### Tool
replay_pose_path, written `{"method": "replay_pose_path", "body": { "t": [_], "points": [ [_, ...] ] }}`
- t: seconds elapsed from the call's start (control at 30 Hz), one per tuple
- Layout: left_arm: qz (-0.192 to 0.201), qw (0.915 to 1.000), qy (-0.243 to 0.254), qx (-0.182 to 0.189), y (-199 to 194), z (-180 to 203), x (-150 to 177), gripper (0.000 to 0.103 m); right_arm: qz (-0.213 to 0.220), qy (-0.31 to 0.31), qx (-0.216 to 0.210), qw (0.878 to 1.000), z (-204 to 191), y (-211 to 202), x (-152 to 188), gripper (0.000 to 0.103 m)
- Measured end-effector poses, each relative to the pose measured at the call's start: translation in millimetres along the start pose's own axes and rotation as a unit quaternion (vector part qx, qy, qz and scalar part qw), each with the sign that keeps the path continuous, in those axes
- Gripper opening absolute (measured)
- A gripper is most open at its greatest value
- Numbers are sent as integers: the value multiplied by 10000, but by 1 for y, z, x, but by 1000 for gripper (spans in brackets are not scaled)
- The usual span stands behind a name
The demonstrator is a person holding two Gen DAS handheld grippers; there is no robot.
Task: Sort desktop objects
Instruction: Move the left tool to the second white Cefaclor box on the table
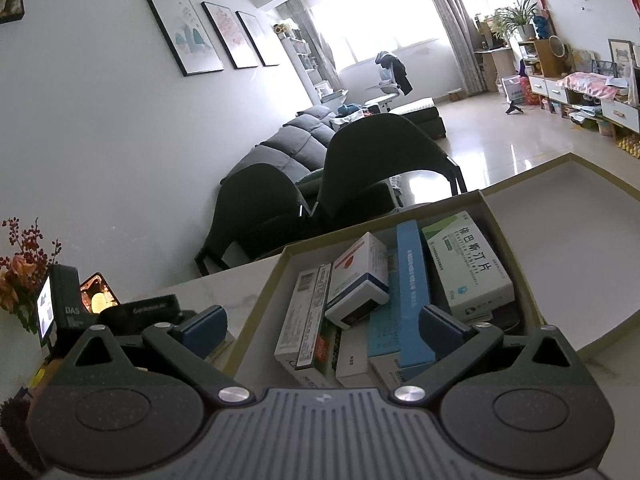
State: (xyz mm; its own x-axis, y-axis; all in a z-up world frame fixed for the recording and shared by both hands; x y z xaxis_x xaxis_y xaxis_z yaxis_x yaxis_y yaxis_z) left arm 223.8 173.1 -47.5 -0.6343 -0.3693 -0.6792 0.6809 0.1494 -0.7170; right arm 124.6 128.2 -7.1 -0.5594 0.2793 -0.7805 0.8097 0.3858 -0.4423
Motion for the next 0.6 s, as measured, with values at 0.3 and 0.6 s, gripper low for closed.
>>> {"method": "replay_pose_path", "body": {
  "t": [0.3, 0.6],
  "points": [
    [-95, 9981, -417, -442, 10, -49, -2, 100, -45, 1, -11, 10000, 0, 2, 2, 102],
    [-261, 9949, -672, -701, 30, -75, 4, 88, -72, 6, -19, 10000, 1, 3, 3, 102]
  ]
}}
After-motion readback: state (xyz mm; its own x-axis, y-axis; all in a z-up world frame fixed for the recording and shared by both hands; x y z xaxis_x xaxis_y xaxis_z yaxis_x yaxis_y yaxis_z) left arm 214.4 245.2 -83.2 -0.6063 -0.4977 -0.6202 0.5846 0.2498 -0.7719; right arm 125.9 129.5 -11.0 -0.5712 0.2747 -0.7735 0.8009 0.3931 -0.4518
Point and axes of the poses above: each gripper's, at about its wrist camera, not at the fingertips, and y roughly the way its jaws point, z to its right, x to its underside, the point moved 7 cm from there along y, roughly the way its jaws point, and after that the axes turned 2 degrees about -x, right-handed, at the moved point
